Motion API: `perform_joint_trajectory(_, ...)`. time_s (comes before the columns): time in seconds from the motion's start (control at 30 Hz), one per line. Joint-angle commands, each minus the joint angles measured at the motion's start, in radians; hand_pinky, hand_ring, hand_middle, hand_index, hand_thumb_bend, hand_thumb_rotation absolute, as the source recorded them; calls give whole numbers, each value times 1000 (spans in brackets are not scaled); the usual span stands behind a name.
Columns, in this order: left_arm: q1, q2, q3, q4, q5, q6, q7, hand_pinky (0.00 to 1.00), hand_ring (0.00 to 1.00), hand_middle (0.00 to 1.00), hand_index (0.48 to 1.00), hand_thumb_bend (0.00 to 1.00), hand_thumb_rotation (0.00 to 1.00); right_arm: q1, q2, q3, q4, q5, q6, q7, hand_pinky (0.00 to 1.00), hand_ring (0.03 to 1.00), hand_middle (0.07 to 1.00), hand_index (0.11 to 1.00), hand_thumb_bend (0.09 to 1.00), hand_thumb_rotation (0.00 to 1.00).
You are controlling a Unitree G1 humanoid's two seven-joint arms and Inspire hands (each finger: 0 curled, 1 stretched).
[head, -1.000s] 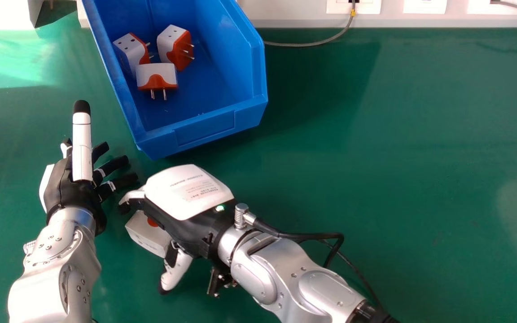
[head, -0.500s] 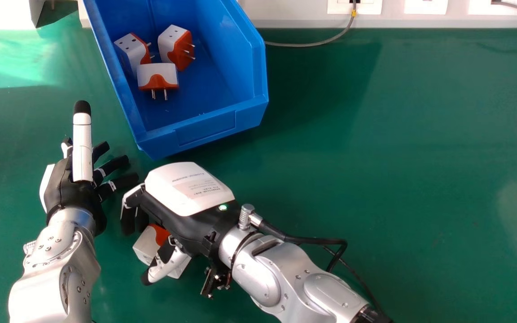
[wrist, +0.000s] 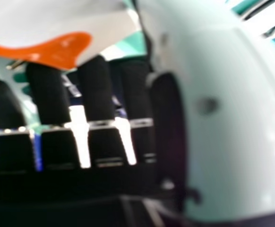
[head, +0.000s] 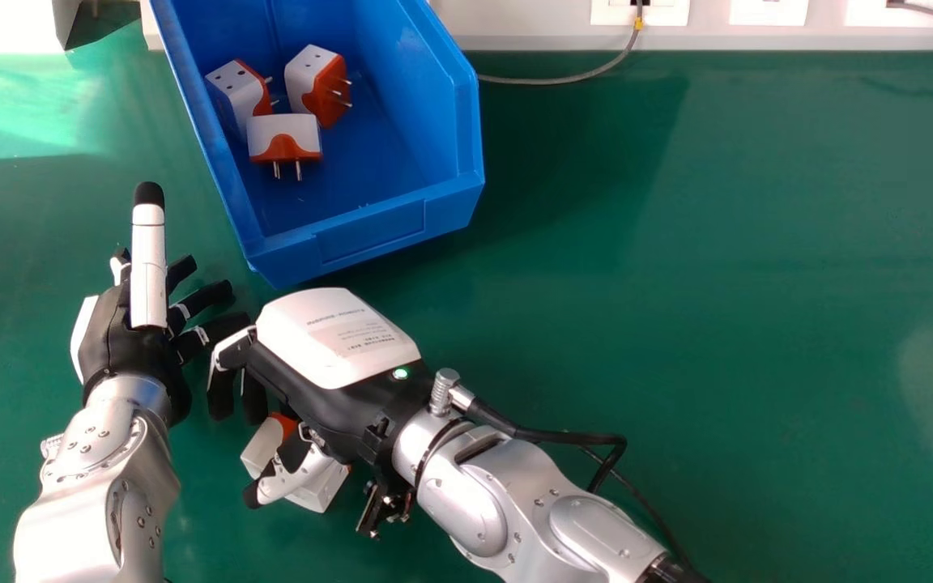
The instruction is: Pick all objects and put in blue box
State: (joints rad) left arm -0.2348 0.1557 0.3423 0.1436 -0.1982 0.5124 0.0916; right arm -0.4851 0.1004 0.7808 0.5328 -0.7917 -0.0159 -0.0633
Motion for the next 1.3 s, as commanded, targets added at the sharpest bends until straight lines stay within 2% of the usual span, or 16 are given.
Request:
perform_joint_trajectory(0.0, 21, -4, -8, 4, 0, 26, 1, 683, 780, 911, 1000, 818, 936, -7, 6, -5, -31, 0, -16, -7, 287, 380, 485, 550, 515, 3)
perform_joint_trajectory(0.13, 24, -4, -7, -6, -2, 33, -1, 686, 781, 911, 1000, 815, 936, -10, -6, 11, -56, -20, 7, 34, 293, 375, 483, 552, 512, 2)
perform_joint_trajectory(0.23, 23, -5, -5, -10, -6, 39, -1, 688, 782, 912, 1000, 813, 936, -22, -34, 49, -124, -81, 79, 155, 295, 374, 479, 553, 511, 1)
perform_joint_trajectory(0.33, 18, -6, -2, 0, -5, 36, 2, 688, 782, 912, 1000, 812, 936, -33, -47, 73, -208, -125, 173, 326, 311, 386, 483, 544, 512, 1)
perform_joint_trajectory(0.37, 16, -6, -1, 4, -5, 35, 3, 688, 783, 912, 1000, 812, 936, -35, -48, 77, -233, -133, 204, 381, 371, 458, 545, 534, 512, 24)
perform_joint_trajectory(0.4, 16, -8, 0, 1, -5, 37, 6, 688, 783, 912, 1000, 812, 936, -34, -45, 77, -254, -134, 232, 428, 371, 458, 545, 534, 512, 24)
perform_joint_trajectory(0.43, 15, -9, -1, 2, -3, 37, 8, 688, 783, 913, 1000, 813, 936, -29, -43, 75, -272, -132, 253, 460, 441, 528, 609, 575, 560, 19)
perform_joint_trajectory(0.47, 14, -9, -1, 2, -2, 37, 11, 688, 783, 913, 1000, 813, 936, -23, -41, 74, -285, -131, 267, 477, 441, 528, 609, 575, 560, 19)
perform_joint_trajectory(0.5, 13, -10, -2, 0, -1, 40, 14, 688, 783, 913, 1000, 814, 936, -18, -39, 73, -296, -130, 280, 489, 505, 593, 665, 614, 609, 15)
perform_joint_trajectory(0.53, 14, -11, -3, -4, -2, 43, 15, 688, 783, 913, 1000, 814, 936, -14, -39, 74, -303, -131, 288, 495, 505, 593, 665, 614, 609, 15)
perform_joint_trajectory(0.63, 17, -13, -3, -13, -4, 47, 19, 687, 782, 911, 1000, 817, 937, -17, -41, 81, -309, -134, 300, 506, 655, 767, 814, 714, 763, 10)
perform_joint_trajectory(0.77, 12, -9, -5, 1, 0, 41, 20, 688, 783, 909, 1000, 819, 938, -33, -41, 92, -299, -143, 308, 524, 759, 885, 919, 785, 868, 11)
perform_joint_trajectory(0.87, 13, -9, -4, -4, -2, 44, 19, 687, 782, 907, 1000, 819, 938, -39, -44, 94, -300, -141, 309, 533, 790, 917, 948, 808, 897, 23)
perform_joint_trajectory(1.07, 17, -10, -5, -8, -4, 38, 14, 687, 780, 905, 1000, 819, 938, -42, -52, 94, -314, -137, 311, 546, 843, 967, 983, 841, 953, 81)
perform_joint_trajectory(1.17, 13, -10, -3, 4, -7, 32, 10, 690, 784, 908, 1000, 819, 938, -43, -57, 91, -320, -135, 308, 554, 868, 986, 994, 853, 979, 120)
perform_joint_trajectory(1.27, 16, -11, -3, -6, -9, 36, 8, 692, 787, 911, 1000, 819, 937, -46, -62, 88, -335, -133, 311, 574, 880, 993, 997, 859, 990, 139)
